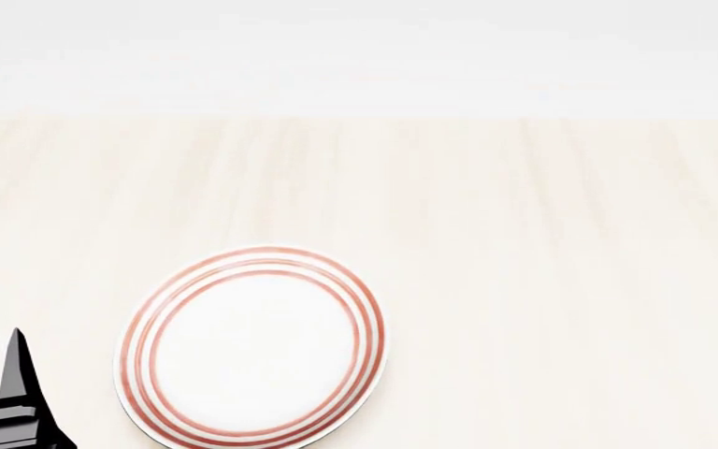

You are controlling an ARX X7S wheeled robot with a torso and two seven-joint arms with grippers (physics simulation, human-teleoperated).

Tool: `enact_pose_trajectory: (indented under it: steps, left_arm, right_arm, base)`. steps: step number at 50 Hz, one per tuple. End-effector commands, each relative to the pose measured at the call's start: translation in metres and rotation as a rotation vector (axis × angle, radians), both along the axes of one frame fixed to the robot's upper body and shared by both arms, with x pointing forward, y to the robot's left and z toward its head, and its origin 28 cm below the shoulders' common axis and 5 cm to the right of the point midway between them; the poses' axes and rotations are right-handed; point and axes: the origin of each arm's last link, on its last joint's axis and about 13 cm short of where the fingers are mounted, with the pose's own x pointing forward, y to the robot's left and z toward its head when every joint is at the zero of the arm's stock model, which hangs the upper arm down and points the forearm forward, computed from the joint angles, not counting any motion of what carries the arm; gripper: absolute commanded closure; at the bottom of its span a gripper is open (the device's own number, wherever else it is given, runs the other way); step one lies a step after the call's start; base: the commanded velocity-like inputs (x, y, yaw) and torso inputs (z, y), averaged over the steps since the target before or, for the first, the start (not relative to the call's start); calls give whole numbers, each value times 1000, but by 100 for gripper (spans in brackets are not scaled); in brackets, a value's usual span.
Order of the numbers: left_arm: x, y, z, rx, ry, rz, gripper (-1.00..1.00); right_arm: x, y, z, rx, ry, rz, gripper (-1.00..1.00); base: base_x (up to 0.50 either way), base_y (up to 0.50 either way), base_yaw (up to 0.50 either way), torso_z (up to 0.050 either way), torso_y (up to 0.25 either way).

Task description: Put the bowl on the plate.

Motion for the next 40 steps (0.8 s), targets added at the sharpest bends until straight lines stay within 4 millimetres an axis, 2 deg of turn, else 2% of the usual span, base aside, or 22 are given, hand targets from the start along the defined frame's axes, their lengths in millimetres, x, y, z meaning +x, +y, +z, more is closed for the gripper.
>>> enact_pose_trajectory:
  steps: [1, 12, 18, 19, 26, 31, 40]
  left_arm:
    - [0, 0, 0, -2, 1, 0, -100]
    - [0, 1, -1, -3, 3, 2, -100]
    - [0, 1, -1, -5, 3, 3, -100]
    - [0, 1, -1, -4, 4, 3, -100]
    - [-1, 1, -1, -6, 5, 2, -100]
    - [-1, 1, -1, -8, 4, 2, -100]
    - [-2, 0, -1, -8, 3, -3, -100]
  right_arm:
    - [0, 1, -5, -11, 26, 16, -100]
    - [4, 0, -18, -3, 58, 16, -100]
    - [4, 1, -18, 1, 62, 32, -100]
    - [4, 1, -18, 1, 61, 35, 100]
    - [3, 4, -16, 3, 50, 51, 100]
    - [4, 5, -7, 19, 5, 30, 100]
    - [9, 18, 44, 51, -319, 27, 100]
  base:
    - [0, 0, 0, 0, 0]
    - [0, 0, 0, 0, 0]
    - [0, 0, 0, 0, 0]
    - [0, 0, 0, 0, 0]
    - [0, 0, 0, 0, 0]
    - [0, 0, 0, 0, 0]
    - [0, 0, 0, 0, 0]
